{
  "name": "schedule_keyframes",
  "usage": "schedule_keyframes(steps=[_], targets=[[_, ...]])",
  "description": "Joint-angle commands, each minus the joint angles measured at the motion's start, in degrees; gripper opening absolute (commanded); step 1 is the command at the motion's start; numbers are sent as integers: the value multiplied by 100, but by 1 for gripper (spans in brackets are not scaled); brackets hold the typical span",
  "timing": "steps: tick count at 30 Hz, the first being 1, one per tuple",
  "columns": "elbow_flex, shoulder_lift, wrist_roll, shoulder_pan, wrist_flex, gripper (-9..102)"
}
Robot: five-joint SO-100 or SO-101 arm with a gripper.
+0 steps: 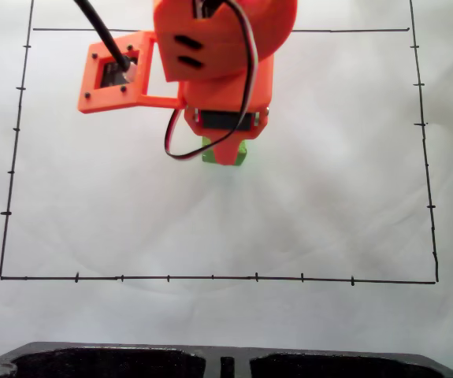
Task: Grasp the colored block, Place it on the black dot, and then return the arm to the default position.
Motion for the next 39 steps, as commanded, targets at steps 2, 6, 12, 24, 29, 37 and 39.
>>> schedule_keyframes(steps=[2,6,12,24,29,37,39], targets=[[44,299,-79,97,-141,13],[97,272,-167,88,-185,16],[97,378,-237,44,-70,26],[97,1723,-457,-185,817,41],[132,2689,-694,-316,1371,41],[1239,4983,-1837,-132,1679,32],[1521,5625,-2065,-35,1775,28]])
